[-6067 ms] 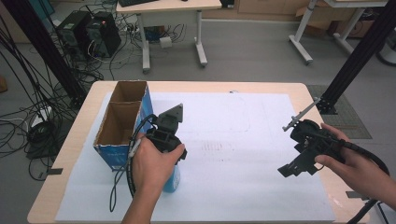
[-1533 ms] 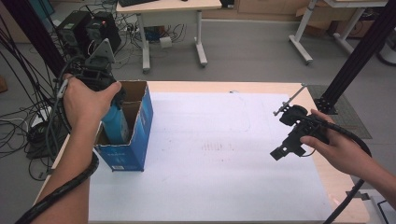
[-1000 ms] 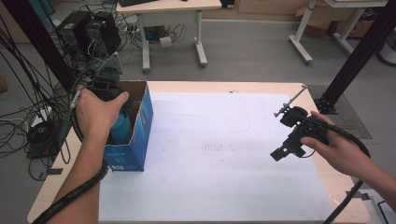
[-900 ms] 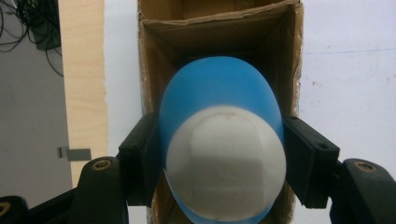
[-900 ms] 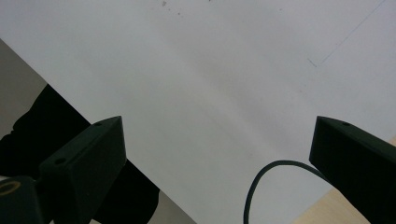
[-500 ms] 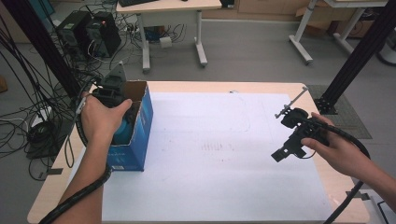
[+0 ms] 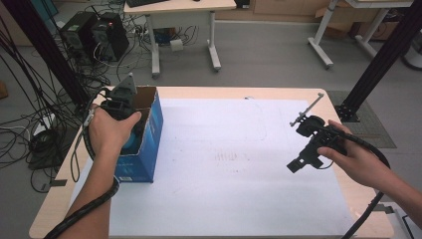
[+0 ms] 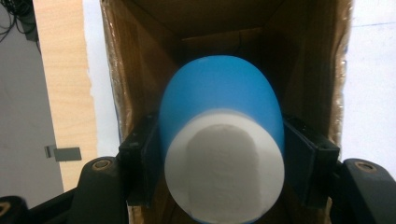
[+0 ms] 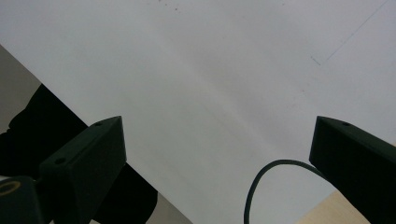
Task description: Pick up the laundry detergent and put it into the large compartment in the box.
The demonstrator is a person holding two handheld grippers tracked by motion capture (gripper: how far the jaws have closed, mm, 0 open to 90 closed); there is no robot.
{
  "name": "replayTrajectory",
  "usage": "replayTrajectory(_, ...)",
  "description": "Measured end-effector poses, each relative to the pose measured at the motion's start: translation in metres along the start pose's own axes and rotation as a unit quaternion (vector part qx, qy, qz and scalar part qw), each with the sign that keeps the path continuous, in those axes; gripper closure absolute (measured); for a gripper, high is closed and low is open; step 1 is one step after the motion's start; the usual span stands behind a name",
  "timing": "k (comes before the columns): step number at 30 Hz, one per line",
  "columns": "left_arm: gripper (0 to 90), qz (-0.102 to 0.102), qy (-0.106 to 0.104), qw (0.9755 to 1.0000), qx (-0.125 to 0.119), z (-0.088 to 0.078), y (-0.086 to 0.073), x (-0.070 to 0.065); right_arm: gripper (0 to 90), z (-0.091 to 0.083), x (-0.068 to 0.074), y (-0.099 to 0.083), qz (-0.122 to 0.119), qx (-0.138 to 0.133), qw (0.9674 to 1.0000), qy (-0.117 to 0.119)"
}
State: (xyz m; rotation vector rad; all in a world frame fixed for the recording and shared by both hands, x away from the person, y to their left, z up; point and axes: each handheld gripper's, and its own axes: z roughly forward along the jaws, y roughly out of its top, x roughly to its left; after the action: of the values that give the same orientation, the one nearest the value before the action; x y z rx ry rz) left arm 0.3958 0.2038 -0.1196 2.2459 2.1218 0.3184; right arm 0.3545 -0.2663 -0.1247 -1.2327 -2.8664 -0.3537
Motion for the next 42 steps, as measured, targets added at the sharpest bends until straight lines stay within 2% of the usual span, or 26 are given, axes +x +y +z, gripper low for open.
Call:
replayTrajectory(8,37.2,0.005,0.000,1.0000,-0.002,0.004,0.001,-0.001,3.9,0.003,-0.002,0.003,0.001,0.004,1.0000,0.000)
replayTrajectory(15,37.0,-0.001,-0.004,1.0000,-0.003,0.005,0.001,0.004,3.9,0.005,-0.003,0.002,0.001,0.004,1.0000,0.001)
replayTrajectory(28,36.6,-0.002,-0.003,1.0000,-0.005,0.006,0.001,0.003,3.9,0.006,-0.003,0.003,0.000,0.005,1.0000,0.003)
replayTrajectory(42,33.9,-0.003,-0.001,0.9999,-0.014,-0.005,-0.005,0.003,3.9,0.002,0.002,0.005,-0.002,0.004,1.0000,0.001)
